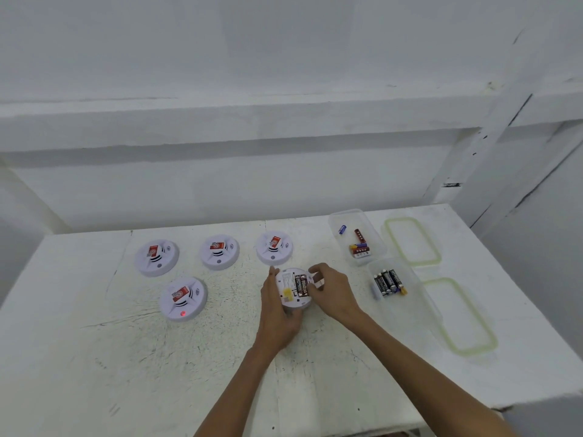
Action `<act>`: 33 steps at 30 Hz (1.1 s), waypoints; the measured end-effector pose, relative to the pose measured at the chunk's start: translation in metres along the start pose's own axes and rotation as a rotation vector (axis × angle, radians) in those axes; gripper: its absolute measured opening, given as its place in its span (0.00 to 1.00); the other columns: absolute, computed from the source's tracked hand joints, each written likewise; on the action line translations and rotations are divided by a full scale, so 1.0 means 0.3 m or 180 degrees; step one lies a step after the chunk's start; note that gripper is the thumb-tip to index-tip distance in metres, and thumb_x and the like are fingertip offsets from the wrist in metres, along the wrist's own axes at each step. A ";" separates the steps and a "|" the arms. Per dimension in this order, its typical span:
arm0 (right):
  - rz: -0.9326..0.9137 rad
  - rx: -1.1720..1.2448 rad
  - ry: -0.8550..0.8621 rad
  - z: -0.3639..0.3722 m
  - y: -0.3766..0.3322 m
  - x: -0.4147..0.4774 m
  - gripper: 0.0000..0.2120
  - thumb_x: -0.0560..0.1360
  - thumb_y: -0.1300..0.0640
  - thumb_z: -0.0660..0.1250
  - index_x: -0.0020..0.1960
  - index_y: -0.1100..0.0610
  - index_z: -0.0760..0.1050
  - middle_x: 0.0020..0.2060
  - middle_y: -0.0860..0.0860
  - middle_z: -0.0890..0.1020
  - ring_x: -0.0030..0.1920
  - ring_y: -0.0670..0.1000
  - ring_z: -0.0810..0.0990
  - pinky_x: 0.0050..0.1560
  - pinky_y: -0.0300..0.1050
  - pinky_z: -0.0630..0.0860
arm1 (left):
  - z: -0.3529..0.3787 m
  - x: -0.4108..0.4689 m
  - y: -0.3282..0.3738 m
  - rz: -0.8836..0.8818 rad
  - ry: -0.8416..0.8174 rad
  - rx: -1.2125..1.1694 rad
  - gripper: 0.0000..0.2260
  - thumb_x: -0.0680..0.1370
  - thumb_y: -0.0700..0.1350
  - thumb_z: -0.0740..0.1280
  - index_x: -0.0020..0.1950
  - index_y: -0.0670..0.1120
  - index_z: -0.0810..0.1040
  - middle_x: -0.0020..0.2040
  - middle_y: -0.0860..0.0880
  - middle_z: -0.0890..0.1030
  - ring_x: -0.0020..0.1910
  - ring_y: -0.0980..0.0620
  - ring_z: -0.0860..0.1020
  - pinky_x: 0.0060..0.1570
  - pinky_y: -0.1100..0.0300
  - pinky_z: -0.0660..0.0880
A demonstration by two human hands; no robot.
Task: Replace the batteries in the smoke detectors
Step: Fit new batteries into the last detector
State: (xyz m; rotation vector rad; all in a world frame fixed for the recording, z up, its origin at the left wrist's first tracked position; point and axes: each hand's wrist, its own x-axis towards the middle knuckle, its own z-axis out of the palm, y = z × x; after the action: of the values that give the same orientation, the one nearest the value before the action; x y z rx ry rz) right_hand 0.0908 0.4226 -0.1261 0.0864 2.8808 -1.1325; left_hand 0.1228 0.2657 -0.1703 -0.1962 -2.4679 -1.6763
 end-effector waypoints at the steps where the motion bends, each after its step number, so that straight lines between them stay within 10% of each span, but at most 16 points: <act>1: 0.0020 0.0001 -0.0032 -0.002 -0.006 0.006 0.16 0.74 0.51 0.69 0.61 0.50 0.74 0.49 0.47 0.82 0.46 0.48 0.82 0.49 0.50 0.81 | -0.005 0.000 0.004 0.0041 0.0072 -0.0006 0.42 0.73 0.49 0.73 0.75 0.72 0.51 0.71 0.64 0.65 0.72 0.63 0.64 0.71 0.52 0.70; 5: -0.0003 0.0045 -0.0031 -0.004 -0.015 0.039 0.14 0.75 0.50 0.68 0.61 0.47 0.74 0.51 0.44 0.83 0.46 0.46 0.83 0.47 0.52 0.83 | -0.030 -0.013 0.020 0.0165 0.0152 0.0055 0.42 0.71 0.44 0.73 0.70 0.78 0.54 0.65 0.78 0.63 0.68 0.71 0.63 0.66 0.66 0.65; 14: 0.0011 -0.0228 0.0273 -0.047 0.012 0.023 0.15 0.79 0.64 0.61 0.64 0.56 0.74 0.59 0.54 0.80 0.57 0.52 0.78 0.55 0.43 0.75 | -0.078 0.002 0.091 0.0207 0.0036 -0.0162 0.37 0.67 0.32 0.81 0.64 0.60 0.67 0.60 0.75 0.74 0.60 0.72 0.74 0.53 0.78 0.71; 18: 0.0185 -0.1020 0.0089 -0.038 0.041 -0.021 0.21 0.79 0.56 0.62 0.71 0.57 0.65 0.67 0.56 0.70 0.67 0.57 0.67 0.58 0.48 0.74 | -0.066 -0.014 0.064 0.0117 0.0091 -0.0129 0.34 0.67 0.44 0.80 0.64 0.61 0.66 0.61 0.80 0.68 0.62 0.77 0.68 0.56 0.81 0.66; 27: 0.0441 -0.1516 0.0266 -0.024 0.047 -0.031 0.21 0.75 0.50 0.63 0.63 0.60 0.67 0.53 0.57 0.76 0.55 0.57 0.72 0.44 0.48 0.75 | -0.065 -0.011 0.066 0.0204 0.0173 -0.0015 0.33 0.66 0.44 0.79 0.63 0.67 0.68 0.60 0.81 0.68 0.61 0.77 0.69 0.56 0.80 0.66; 29: 0.0444 -0.1465 0.0329 -0.031 0.051 -0.024 0.21 0.73 0.48 0.64 0.60 0.61 0.69 0.51 0.58 0.77 0.53 0.57 0.73 0.43 0.48 0.73 | -0.063 -0.012 0.036 0.0054 0.0140 0.0098 0.42 0.66 0.51 0.81 0.68 0.75 0.60 0.64 0.75 0.67 0.65 0.70 0.67 0.61 0.74 0.66; 33: 0.0579 -0.0548 0.0428 -0.043 0.047 -0.022 0.27 0.72 0.46 0.68 0.65 0.61 0.70 0.55 0.58 0.78 0.56 0.57 0.76 0.48 0.47 0.73 | -0.042 -0.014 -0.036 -0.0293 -0.0045 0.0260 0.48 0.63 0.59 0.81 0.76 0.54 0.59 0.69 0.48 0.68 0.69 0.56 0.64 0.70 0.63 0.65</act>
State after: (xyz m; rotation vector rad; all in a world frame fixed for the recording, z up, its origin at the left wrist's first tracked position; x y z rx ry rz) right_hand 0.0981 0.4416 -0.1258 0.4236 2.9963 -0.8765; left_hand 0.1256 0.2498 -0.1763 -0.0863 -2.5868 -1.6094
